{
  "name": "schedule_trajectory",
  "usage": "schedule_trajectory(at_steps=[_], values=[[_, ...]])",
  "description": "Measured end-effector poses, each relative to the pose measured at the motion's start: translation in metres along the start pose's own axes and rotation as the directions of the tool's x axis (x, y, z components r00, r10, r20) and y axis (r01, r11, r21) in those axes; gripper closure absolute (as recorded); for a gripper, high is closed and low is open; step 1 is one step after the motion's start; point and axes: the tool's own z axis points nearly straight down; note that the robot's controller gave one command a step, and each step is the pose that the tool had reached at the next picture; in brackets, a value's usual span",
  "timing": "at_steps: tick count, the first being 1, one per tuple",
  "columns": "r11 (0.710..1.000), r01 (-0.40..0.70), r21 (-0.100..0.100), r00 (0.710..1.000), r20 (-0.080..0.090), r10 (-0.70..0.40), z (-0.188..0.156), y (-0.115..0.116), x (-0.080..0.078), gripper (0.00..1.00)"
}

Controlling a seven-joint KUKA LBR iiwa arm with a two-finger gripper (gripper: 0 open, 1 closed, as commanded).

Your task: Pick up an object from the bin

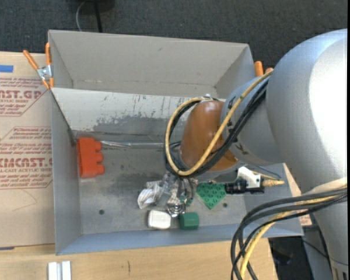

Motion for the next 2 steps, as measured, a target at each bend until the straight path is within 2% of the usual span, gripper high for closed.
schedule_trajectory(at_steps=[1,2], values=[[1.0,0.001,0.0,1.0,0.0,-0.001,0.0,0.0,0.0,1.0],[0.999,-0.033,-0.003,0.999,0.004,0.033,-0.156,0.001,0.006,1.0]])
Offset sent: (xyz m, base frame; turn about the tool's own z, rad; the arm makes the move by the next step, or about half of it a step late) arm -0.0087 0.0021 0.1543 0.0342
